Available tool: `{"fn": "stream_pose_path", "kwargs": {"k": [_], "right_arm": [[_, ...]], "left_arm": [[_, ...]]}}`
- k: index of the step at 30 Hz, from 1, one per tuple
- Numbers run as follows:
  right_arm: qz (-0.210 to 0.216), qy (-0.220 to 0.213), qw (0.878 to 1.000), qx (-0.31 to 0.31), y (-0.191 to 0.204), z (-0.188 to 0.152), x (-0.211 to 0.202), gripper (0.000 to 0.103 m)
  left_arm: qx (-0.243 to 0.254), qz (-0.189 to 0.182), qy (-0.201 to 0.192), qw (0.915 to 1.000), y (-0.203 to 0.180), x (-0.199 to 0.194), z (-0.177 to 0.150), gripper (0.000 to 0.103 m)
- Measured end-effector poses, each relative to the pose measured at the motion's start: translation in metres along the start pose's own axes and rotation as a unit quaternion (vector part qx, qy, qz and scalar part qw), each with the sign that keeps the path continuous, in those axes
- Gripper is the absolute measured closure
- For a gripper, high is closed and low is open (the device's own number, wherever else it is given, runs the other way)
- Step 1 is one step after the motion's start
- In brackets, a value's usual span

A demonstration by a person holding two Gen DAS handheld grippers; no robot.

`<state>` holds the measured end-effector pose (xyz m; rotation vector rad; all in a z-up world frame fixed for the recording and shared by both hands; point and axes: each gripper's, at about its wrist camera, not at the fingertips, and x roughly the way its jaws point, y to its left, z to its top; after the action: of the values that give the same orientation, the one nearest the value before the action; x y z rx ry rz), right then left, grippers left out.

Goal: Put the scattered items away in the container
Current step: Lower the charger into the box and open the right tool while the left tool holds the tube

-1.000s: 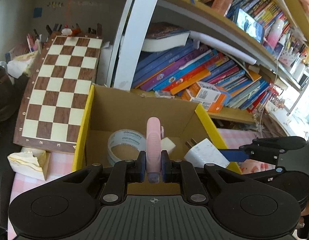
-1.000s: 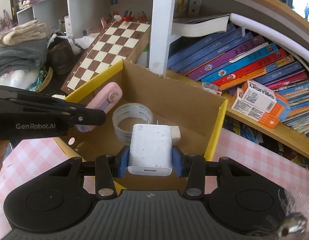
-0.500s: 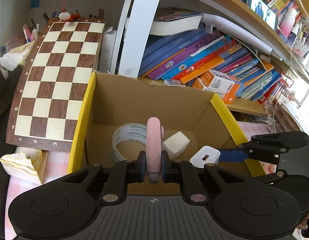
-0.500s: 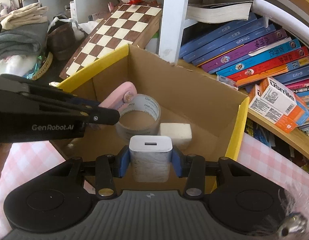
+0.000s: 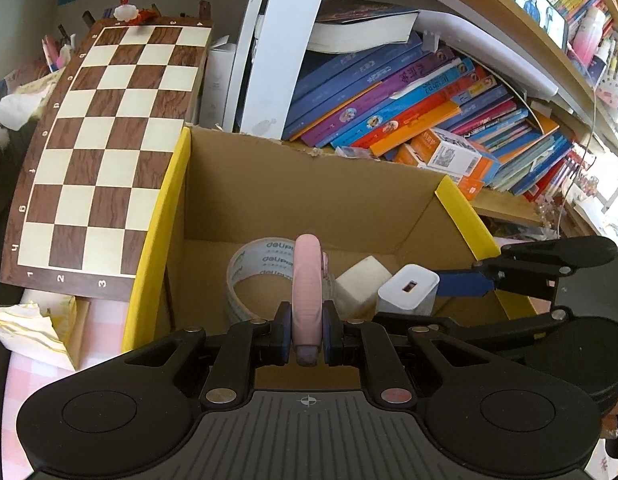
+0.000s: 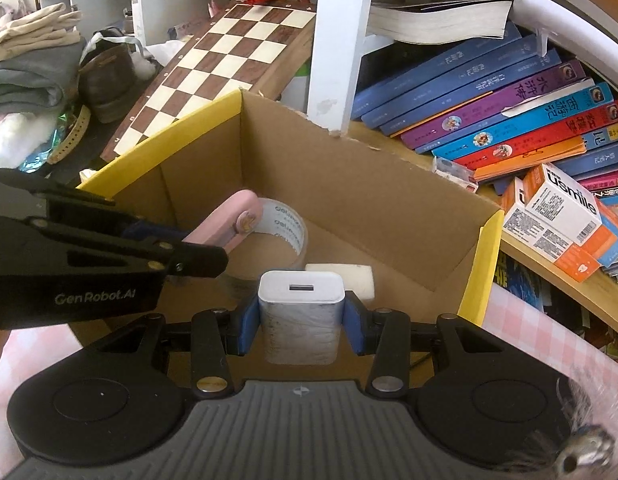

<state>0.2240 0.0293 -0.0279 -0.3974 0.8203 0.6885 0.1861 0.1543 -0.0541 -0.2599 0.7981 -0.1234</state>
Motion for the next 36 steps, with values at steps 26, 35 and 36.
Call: {"fn": "stream_pose_path", "kwargs": {"k": [26, 35, 36], "right_arm": [[0.007, 0.03, 0.999, -0.01, 0.001, -0.005, 0.011, 0.062], [0.008, 0.036, 0.999, -0.009, 0.004, -0.006, 0.009, 0.062], [0.008, 0.036, 0.999, -0.009, 0.003, -0.006, 0.009, 0.062]], "left_arm": [[0.0, -0.009, 0.007, 0.9999, -0.002, 0.007, -0.001, 0.089], [0.001, -0.014, 0.01, 0.9998, -0.003, 0.004, -0.002, 0.089], [0.001, -0.015, 0.01, 0.9998, -0.003, 0.004, -0.002, 0.089]]}}
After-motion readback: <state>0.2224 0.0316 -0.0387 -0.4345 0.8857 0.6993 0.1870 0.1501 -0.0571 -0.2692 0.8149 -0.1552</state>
